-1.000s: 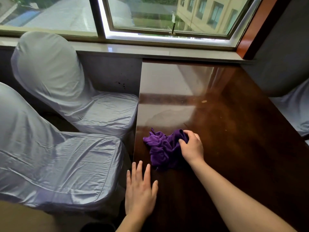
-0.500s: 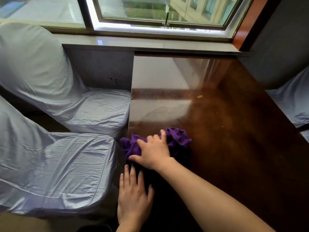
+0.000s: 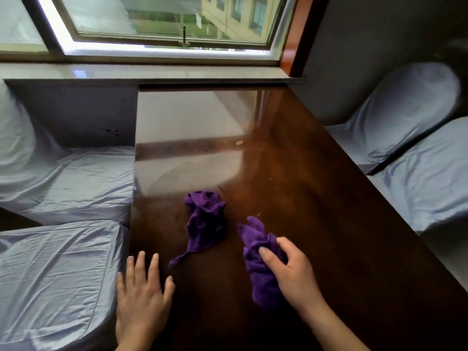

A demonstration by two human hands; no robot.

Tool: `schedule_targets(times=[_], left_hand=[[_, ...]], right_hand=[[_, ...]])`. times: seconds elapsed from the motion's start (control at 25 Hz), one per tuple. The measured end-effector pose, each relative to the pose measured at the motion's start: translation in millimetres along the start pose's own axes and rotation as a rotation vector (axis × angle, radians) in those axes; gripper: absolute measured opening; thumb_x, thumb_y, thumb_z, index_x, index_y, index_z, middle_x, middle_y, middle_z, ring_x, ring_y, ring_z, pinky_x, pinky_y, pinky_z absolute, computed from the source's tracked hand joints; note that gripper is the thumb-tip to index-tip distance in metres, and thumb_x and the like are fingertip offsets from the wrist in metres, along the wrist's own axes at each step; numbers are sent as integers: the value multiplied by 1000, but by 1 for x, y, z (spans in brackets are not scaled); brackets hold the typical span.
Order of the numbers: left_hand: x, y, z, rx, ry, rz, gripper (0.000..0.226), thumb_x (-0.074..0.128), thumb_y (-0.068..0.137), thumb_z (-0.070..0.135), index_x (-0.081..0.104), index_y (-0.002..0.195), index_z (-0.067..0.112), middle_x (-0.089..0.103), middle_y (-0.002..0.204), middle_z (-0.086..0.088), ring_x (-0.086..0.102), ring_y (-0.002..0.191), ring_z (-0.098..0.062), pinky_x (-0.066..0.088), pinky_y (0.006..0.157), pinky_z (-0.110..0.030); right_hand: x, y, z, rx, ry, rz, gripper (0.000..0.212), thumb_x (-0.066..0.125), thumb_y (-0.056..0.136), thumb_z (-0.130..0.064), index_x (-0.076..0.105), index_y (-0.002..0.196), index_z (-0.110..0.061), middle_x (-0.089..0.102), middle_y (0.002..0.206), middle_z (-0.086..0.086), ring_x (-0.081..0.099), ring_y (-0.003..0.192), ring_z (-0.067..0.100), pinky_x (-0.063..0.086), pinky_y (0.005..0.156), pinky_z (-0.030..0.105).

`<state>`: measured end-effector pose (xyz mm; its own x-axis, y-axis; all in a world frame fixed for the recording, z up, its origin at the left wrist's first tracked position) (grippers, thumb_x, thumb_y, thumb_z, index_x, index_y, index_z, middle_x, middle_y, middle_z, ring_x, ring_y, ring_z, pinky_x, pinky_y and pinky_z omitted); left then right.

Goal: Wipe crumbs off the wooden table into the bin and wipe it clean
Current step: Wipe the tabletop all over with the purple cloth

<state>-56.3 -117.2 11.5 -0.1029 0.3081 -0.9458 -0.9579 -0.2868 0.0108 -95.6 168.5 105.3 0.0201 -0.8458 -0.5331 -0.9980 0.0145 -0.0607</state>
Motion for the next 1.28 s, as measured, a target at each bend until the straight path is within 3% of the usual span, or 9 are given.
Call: schedule_targets(times=[0.12, 0.24, 0.32, 0.44, 0.6, 0.8, 1.04, 1.16, 1.28], left_hand=[[2, -3, 1, 19, 39, 39, 78, 29, 77, 52, 52, 134, 4, 41, 146, -27, 29, 141, -42, 16, 112, -64], [0, -10, 17, 124, 40, 127, 70, 37, 76, 44, 57, 127, 1, 46, 138, -32, 35, 134, -48, 18, 109, -67], [5, -17, 48, 265, 29, 164, 63, 41, 77, 40, 60, 124, 2, 49, 135, -30, 38, 132, -47, 20, 111, -65], [23, -28, 104, 457, -43, 93, 55, 44, 81, 35, 61, 126, 8, 53, 136, -22, 38, 135, -40, 22, 113, -60], [41, -6, 161, 432, -31, 15, 57, 39, 86, 41, 52, 136, 17, 45, 146, -15, 25, 144, -33, 15, 117, -55], [63, 21, 184, 198, 131, -71, 61, 34, 94, 53, 21, 151, 34, 13, 162, -7, -10, 149, -24, -7, 115, -61], [72, 25, 176, 159, 162, -55, 64, 31, 91, 60, 20, 150, 39, 14, 162, -2, -11, 148, -19, -9, 116, -56], [71, 25, 178, 141, 160, -56, 63, 34, 90, 59, 22, 149, 40, 15, 162, -1, -8, 149, -18, -6, 117, -55], [70, 24, 179, 134, 171, -51, 63, 34, 89, 60, 21, 148, 41, 15, 162, 0, -7, 149, -17, -6, 118, -53]], right_hand=[[-24, -39, 52, -32, -424, -139, 46, 64, 82, -56, 59, 121, -34, 61, 115, -12, 60, 103, 10, 50, 91, 29], [-22, -73, 78, -211, -807, -169, 84, 53, 71, -76, 25, 146, -50, 37, 153, -3, 48, 122, 19, 49, 95, 34], [-17, -80, 81, -349, -855, -146, 88, 55, 64, -78, 29, 144, -52, 42, 153, -1, 56, 111, 21, 54, 85, 35], [-17, -65, 83, -440, -724, -80, 60, 65, 68, -54, 55, 126, -43, 63, 126, -7, 61, 84, 18, 57, 69, 33], [-89, -37, 117, -211, -566, 147, 36, 70, 65, -36, 63, 100, -30, 62, 90, -5, 62, 77, 22, 54, 68, 38], [-136, 1, 158, 14, -627, 181, 60, 77, 76, -42, 57, 130, -26, 51, 144, 1, 52, 120, 31, 47, 96, 44], [-90, 2, 151, -593, -635, -90, 33, 62, 81, -32, 61, 114, -31, 59, 137, -4, 60, 89, 24, 50, 82, 34], [-151, 64, 164, -286, -395, 289, 24, 66, 88, -23, 69, 112, -21, 63, 130, 7, 63, 108, 33, 46, 93, 39], [-179, 113, 188, 34, -632, 229, 57, 53, 93, -50, 43, 144, -27, 34, 157, 5, 37, 138, 33, 36, 109, 48]])
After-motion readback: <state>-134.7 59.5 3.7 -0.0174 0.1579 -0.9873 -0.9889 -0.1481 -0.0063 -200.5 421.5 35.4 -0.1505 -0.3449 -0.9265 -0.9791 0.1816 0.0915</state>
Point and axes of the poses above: each hand's wrist, its own y-axis towards the middle knuckle, its own x-axis out of the palm, z = x × y, the point moved 2 cm from there along y, towards the middle knuckle
